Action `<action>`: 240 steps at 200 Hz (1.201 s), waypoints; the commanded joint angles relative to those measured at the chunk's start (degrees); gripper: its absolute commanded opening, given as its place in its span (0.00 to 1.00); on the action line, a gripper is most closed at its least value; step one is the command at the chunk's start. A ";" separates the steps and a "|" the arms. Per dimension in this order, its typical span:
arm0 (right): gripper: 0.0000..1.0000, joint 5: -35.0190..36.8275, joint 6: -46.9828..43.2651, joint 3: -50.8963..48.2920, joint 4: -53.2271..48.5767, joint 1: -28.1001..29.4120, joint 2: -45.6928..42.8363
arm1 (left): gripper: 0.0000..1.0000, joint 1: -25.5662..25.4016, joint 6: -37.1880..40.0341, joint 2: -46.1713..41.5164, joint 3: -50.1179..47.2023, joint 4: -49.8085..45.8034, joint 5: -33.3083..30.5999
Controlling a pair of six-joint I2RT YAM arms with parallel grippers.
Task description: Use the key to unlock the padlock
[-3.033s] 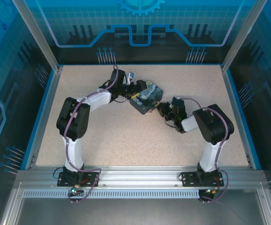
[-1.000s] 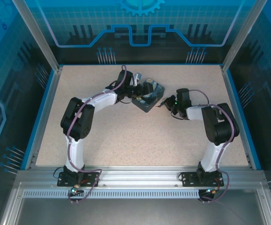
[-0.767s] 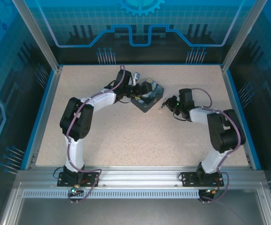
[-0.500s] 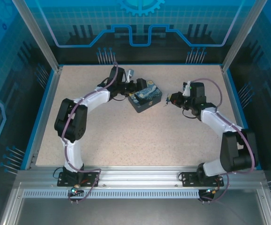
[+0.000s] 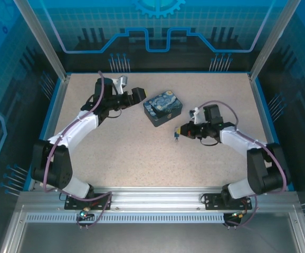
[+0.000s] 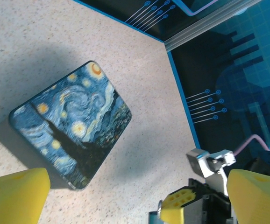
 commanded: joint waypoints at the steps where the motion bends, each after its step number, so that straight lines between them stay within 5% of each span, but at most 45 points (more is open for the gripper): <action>1: 0.04 -2.91 1.79 -0.42 1.99 2.86 4.78 | 0.99 0.93 1.96 -3.29 -3.39 -1.61 -1.15; 92: 0.07 2.20 -2.25 2.29 -4.54 -0.06 14.93 | 0.99 1.22 2.24 -5.66 -5.83 -4.22 -2.84; 123: 0.15 4.10 -3.74 2.53 -6.28 -1.16 14.23 | 0.99 1.19 3.24 -6.50 -5.39 -5.77 -3.97; 191: 0.46 13.90 -6.39 0.78 -13.34 -5.39 0.51 | 0.99 2.54 5.50 -10.20 -5.46 -9.30 -9.01; 240: 0.63 30.57 -11.16 -0.15 -13.72 -6.49 -17.78 | 0.99 3.48 7.86 -23.25 -14.07 -7.22 -26.17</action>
